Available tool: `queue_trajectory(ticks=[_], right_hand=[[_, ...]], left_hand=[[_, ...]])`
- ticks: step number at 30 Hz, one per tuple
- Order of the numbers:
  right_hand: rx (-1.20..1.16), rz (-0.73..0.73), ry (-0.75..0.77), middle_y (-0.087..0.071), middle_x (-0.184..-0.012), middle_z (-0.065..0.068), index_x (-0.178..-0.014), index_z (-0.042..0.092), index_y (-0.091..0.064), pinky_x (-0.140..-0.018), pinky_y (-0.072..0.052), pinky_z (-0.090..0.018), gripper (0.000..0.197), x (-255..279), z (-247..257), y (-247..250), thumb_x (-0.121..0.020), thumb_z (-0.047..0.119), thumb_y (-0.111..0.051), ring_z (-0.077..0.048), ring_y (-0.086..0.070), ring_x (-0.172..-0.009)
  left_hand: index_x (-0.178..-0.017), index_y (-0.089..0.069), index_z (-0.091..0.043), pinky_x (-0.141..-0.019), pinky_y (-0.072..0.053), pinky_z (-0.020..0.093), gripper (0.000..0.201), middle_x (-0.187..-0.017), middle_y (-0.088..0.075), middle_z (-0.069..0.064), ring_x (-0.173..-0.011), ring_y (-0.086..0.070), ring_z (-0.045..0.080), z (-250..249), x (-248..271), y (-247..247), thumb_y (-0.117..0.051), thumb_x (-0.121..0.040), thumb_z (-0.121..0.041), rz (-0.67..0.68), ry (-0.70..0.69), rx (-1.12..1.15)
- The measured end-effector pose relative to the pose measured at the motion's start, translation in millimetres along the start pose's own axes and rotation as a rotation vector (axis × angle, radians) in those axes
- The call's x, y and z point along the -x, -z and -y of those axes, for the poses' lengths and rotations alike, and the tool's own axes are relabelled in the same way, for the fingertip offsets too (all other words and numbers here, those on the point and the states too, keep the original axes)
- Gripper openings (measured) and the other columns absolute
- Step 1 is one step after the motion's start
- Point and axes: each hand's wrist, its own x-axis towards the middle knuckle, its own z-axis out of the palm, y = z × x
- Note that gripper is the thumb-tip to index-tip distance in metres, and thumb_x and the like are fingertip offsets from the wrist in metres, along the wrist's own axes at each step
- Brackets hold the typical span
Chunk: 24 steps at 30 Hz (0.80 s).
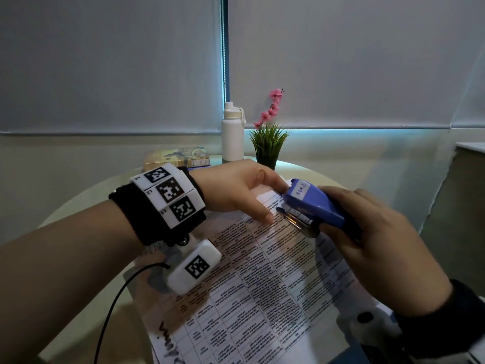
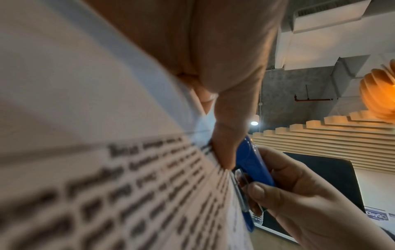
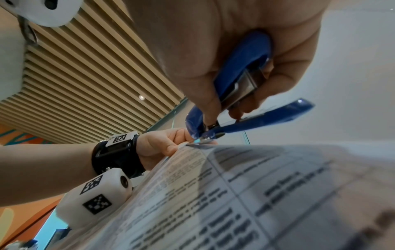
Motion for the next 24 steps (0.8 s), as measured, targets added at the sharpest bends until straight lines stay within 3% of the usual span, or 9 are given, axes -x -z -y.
queue_trajectory(ticks=[4, 6, 10, 13, 16, 19, 21, 24], right_hand=[[0.048, -0.002, 0.027, -0.058, -0.089, 0.005, -0.122, 0.030, -0.055, -0.061, -0.048, -0.035, 0.051, -2.2, 2.6, -0.6, -0.076, 0.012, -0.071, -0.020, -0.055, -0.074], [0.048, -0.011, 0.039, -0.058, -0.089, 0.004, -0.122, 0.029, -0.056, -0.060, -0.049, -0.035, 0.050, -3.1, 3.1, -3.3, -0.077, 0.012, -0.070, -0.020, -0.054, -0.074], [0.022, -0.062, 0.062, -0.057, -0.090, 0.001, -0.124, 0.025, -0.056, -0.061, -0.046, -0.034, 0.044, -5.4, 3.9, -8.6, -0.080, 0.022, -0.059, -0.020, -0.053, -0.076], [-0.001, -0.103, 0.084, -0.057, -0.093, 0.001, -0.124, 0.023, -0.056, -0.065, -0.042, -0.030, 0.043, -7.6, 2.5, -13.4, -0.081, 0.025, -0.055, -0.019, -0.052, -0.079], [-0.111, -0.115, 0.024, -0.059, -0.098, 0.003, -0.123, 0.024, -0.054, -0.072, -0.040, -0.026, 0.044, -8.4, 3.4, -20.5, -0.079, 0.024, -0.057, -0.017, -0.053, -0.085], [-0.016, -0.161, 0.059, -0.057, -0.098, 0.000, -0.122, 0.020, -0.056, -0.065, -0.037, -0.025, 0.042, -9.8, 8.7, -21.8, -0.080, 0.021, -0.057, -0.018, -0.051, -0.081], [-0.020, -0.165, 0.067, -0.057, -0.099, -0.001, -0.121, 0.019, -0.057, -0.065, -0.040, -0.028, 0.042, -11.6, 8.5, -21.8, -0.079, 0.019, -0.058, -0.020, -0.052, -0.082], [-0.089, -0.141, 0.022, -0.057, -0.099, 0.000, -0.120, 0.022, -0.055, -0.067, -0.046, -0.035, 0.042, -13.4, 9.4, -25.9, -0.078, 0.020, -0.059, -0.023, -0.054, -0.083]], left_hand=[[-0.127, -0.059, -0.018, -0.113, -0.032, 0.032, 0.060, -0.126, -0.062, -0.009, -0.119, -0.054, 0.004, 0.2, -0.4, -0.8, -0.079, -0.070, -0.021, -0.004, -0.007, -0.003], [-0.125, -0.060, -0.018, -0.110, -0.033, 0.027, 0.055, -0.121, -0.063, -0.010, -0.114, -0.055, 0.001, 1.1, -0.4, -0.5, -0.079, -0.073, -0.013, -0.006, -0.010, 0.005], [-0.122, -0.062, -0.015, -0.107, -0.036, 0.023, 0.056, -0.119, -0.066, -0.008, -0.112, -0.058, 0.003, 0.0, 0.9, -1.7, -0.076, -0.068, -0.017, -0.028, -0.049, 0.060], [-0.120, -0.062, -0.013, -0.098, -0.041, 0.020, 0.056, -0.106, -0.068, -0.014, -0.101, -0.061, -0.002, -0.8, 1.2, -0.8, -0.074, -0.065, -0.018, -0.046, -0.067, 0.128], [-0.118, -0.062, -0.012, -0.093, -0.044, 0.022, 0.053, -0.101, -0.069, -0.013, -0.097, -0.064, 0.002, -3.0, -0.3, 1.3, -0.073, -0.066, -0.013, -0.039, -0.070, 0.198], [-0.114, -0.064, -0.012, -0.083, -0.046, 0.016, 0.049, -0.095, -0.069, -0.013, -0.087, -0.063, -0.001, -3.7, -0.8, 0.4, -0.072, -0.066, -0.009, -0.053, -0.073, 0.172], [-0.110, -0.065, -0.016, -0.084, -0.048, 0.021, 0.045, -0.098, -0.070, -0.006, -0.089, -0.063, 0.004, -3.4, 0.1, 0.4, -0.073, -0.067, -0.007, -0.071, -0.081, 0.163], [-0.105, -0.065, -0.019, -0.078, -0.048, 0.017, 0.040, -0.091, -0.070, -0.010, -0.083, -0.064, 0.002, -0.9, -0.7, 2.8, -0.075, -0.073, 0.002, -0.085, -0.066, 0.115]])
